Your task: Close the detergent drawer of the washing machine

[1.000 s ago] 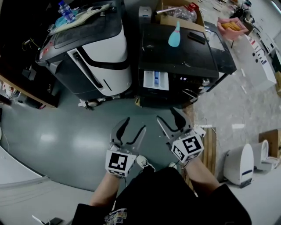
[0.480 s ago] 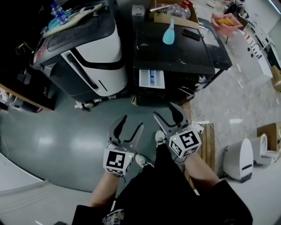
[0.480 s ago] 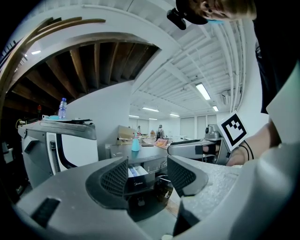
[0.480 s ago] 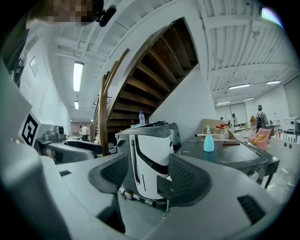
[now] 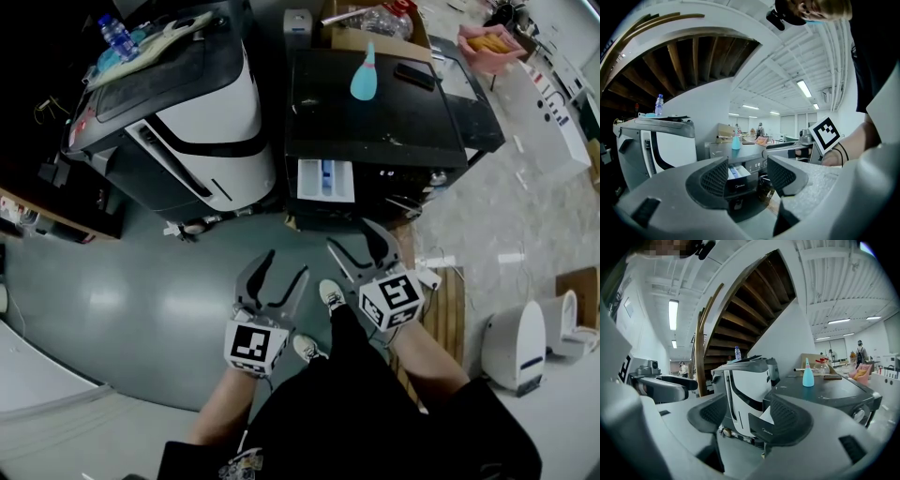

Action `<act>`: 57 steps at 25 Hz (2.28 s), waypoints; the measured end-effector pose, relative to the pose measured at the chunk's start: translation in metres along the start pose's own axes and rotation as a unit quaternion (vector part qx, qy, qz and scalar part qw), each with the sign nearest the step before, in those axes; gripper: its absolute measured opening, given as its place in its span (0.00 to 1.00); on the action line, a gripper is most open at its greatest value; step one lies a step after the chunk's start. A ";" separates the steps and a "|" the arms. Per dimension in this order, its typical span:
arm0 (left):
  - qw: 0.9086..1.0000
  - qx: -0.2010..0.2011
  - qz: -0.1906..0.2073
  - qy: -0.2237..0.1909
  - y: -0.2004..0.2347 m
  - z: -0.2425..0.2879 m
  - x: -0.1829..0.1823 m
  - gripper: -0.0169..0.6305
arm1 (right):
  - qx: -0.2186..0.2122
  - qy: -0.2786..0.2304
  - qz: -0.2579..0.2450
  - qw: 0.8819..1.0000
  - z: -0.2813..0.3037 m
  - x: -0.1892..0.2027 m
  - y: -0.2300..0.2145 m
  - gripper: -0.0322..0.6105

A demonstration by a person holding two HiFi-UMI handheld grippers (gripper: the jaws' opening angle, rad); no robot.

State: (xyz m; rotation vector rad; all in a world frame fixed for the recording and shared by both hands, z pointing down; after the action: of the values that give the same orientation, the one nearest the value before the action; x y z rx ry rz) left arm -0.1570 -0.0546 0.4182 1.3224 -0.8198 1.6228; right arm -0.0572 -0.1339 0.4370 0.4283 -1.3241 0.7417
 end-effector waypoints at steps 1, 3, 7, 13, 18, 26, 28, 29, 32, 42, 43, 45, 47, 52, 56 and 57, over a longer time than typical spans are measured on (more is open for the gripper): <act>1.000 0.002 0.000 0.002 0.001 0.006 0.001 0.40 | 0.000 0.003 0.001 1.000 0.004 0.002 -0.004 0.50; 1.000 0.005 0.000 0.007 0.002 0.017 0.005 0.40 | -0.003 -0.001 -0.003 1.000 0.014 0.007 -0.015 0.50; 1.000 0.010 -0.012 0.020 0.005 0.039 0.014 0.40 | 0.002 0.009 0.004 1.000 0.028 0.018 -0.034 0.51; 0.999 0.020 -0.021 0.036 0.010 0.068 0.030 0.40 | 0.015 0.031 0.015 0.999 0.046 0.037 -0.061 0.51; 0.998 0.030 -0.026 0.050 0.010 0.090 0.044 0.40 | 0.025 0.047 0.029 0.998 0.056 0.055 -0.083 0.51; 0.996 0.053 -0.025 0.067 0.005 0.123 0.060 0.40 | 0.044 0.082 0.057 0.994 0.071 0.088 -0.115 0.50; 0.995 0.059 -0.026 0.071 0.004 0.129 0.063 0.40 | 0.046 0.094 0.068 0.992 0.075 0.100 -0.120 0.50; 0.995 0.061 -0.027 0.072 0.003 0.132 0.064 0.40 | 0.047 0.100 0.075 0.991 0.076 0.106 -0.123 0.50; 0.994 0.066 -0.031 0.076 0.003 0.139 0.069 0.40 | 0.049 0.119 0.096 0.987 0.081 0.125 -0.129 0.49; 0.992 0.074 -0.039 0.094 0.006 0.156 0.088 0.40 | 0.053 0.153 0.148 0.976 0.095 0.169 -0.142 0.45; 0.992 0.075 -0.040 0.095 0.006 0.157 0.089 0.40 | 0.053 0.156 0.154 0.974 0.096 0.173 -0.143 0.44; 0.992 0.076 -0.039 0.096 0.006 0.160 0.090 0.40 | 0.055 0.162 0.169 0.971 0.098 0.181 -0.146 0.42; 0.992 0.076 -0.040 0.097 0.006 0.162 0.091 0.40 | 0.056 0.167 0.184 0.967 0.100 0.188 -0.147 0.40; 0.991 0.075 -0.045 0.099 0.009 0.167 0.094 0.40 | 0.065 0.176 0.200 0.962 0.103 0.198 -0.150 0.33; 0.991 0.073 -0.048 0.099 0.009 0.169 0.095 0.40 | 0.076 0.176 0.208 0.959 0.103 0.201 -0.151 0.33; 0.991 0.073 -0.049 0.099 0.009 0.170 0.096 0.40 | 0.078 0.174 0.212 0.958 0.103 0.201 -0.151 0.33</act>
State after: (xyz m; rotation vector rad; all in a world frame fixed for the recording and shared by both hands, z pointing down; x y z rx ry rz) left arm -0.1023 -0.1882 0.5492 1.2561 -0.5172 1.7288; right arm -0.0113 -0.2603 0.6733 0.1228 -1.0339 1.2258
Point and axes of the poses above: the fingertips, and each gripper's own axes: z forward along the fingers, y to its left, x out of its underside, the point moved 1 cm from there along -z, backward along the fingers, and after that the axes turned 2 degrees about z, right-handed, at the moved point
